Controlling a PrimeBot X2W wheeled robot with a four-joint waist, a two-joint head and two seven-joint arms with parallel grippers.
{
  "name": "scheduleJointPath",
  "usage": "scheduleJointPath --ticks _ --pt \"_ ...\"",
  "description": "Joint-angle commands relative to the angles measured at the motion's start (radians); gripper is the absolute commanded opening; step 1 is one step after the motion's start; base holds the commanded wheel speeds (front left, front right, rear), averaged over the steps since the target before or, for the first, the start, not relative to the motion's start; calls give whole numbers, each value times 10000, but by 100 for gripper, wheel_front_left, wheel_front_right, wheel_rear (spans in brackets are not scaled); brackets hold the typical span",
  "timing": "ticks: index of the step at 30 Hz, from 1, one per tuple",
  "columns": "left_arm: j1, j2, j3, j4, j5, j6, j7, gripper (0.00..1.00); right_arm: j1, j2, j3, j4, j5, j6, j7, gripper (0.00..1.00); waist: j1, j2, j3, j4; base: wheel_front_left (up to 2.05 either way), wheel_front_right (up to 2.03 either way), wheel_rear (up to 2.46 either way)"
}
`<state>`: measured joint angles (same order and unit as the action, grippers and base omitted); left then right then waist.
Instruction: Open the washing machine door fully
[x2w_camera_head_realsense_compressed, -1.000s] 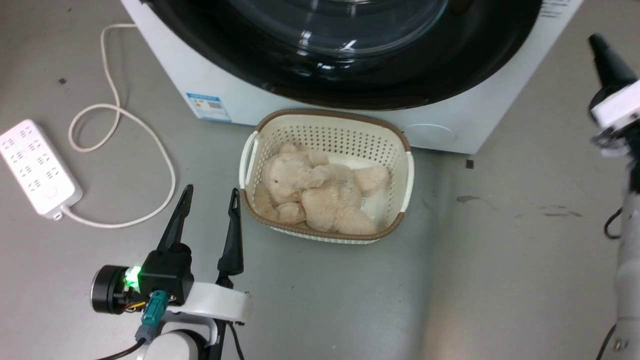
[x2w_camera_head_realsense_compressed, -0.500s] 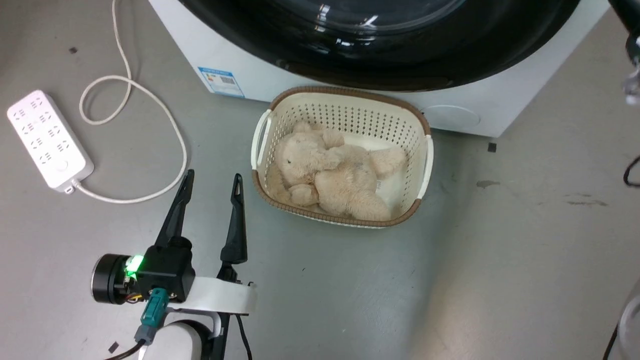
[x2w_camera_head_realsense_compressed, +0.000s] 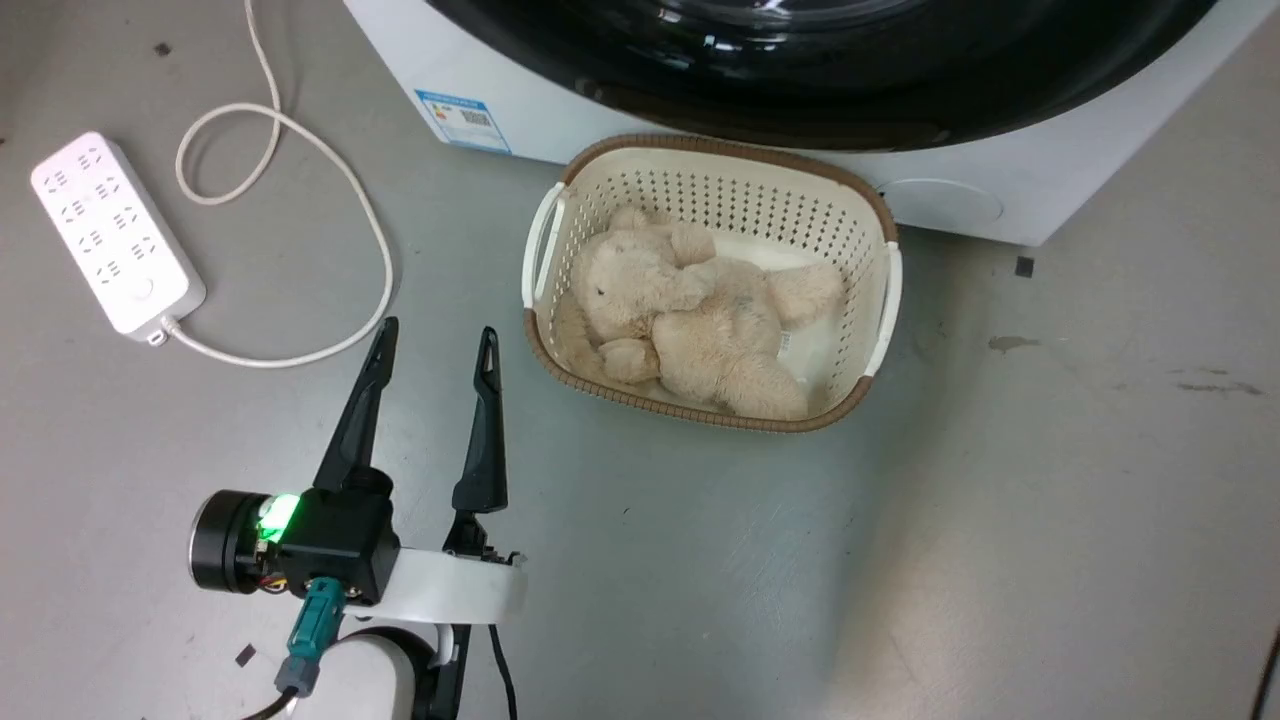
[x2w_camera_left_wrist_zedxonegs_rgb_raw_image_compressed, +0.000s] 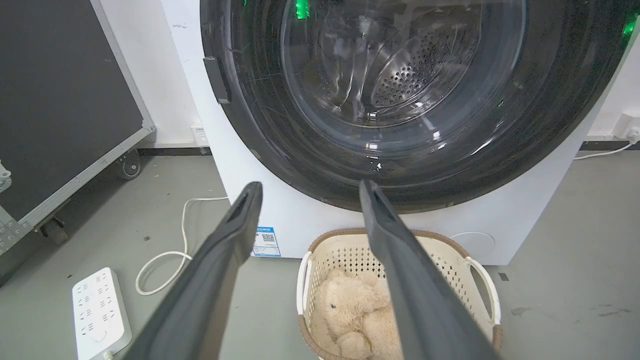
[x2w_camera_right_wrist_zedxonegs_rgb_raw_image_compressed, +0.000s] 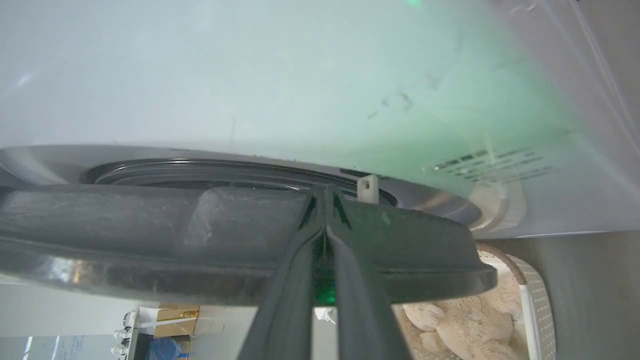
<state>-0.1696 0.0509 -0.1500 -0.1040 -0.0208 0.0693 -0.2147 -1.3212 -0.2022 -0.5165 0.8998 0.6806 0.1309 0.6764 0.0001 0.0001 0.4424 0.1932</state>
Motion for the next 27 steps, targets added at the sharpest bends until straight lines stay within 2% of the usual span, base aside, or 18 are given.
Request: scheduleJointPath --ticks 1,8,16,27 --pt "-213 9 -55 -75 -60 111 -137 100 -536 -92 -176 331 178 0 201 0 -1 -1 86 53 0 0 0" --pt "-287 6 -144 -106 -107 200 -283 100 -1135 -171 -550 1152 300 -1 1014 0 -1 -1 214 150 0 0 0" --pt "-112 12 -97 -59 -152 268 -451 100 -523 -15 -858 1303 745 -2 2120 0 -1 -1 -297 68 0 0 0" --pt "671 125 -45 297 -223 -44 -471 100 2339 1296 -764 -603 1374 -2 3514 0 -1 -1 -1689 -289 0 0 0"
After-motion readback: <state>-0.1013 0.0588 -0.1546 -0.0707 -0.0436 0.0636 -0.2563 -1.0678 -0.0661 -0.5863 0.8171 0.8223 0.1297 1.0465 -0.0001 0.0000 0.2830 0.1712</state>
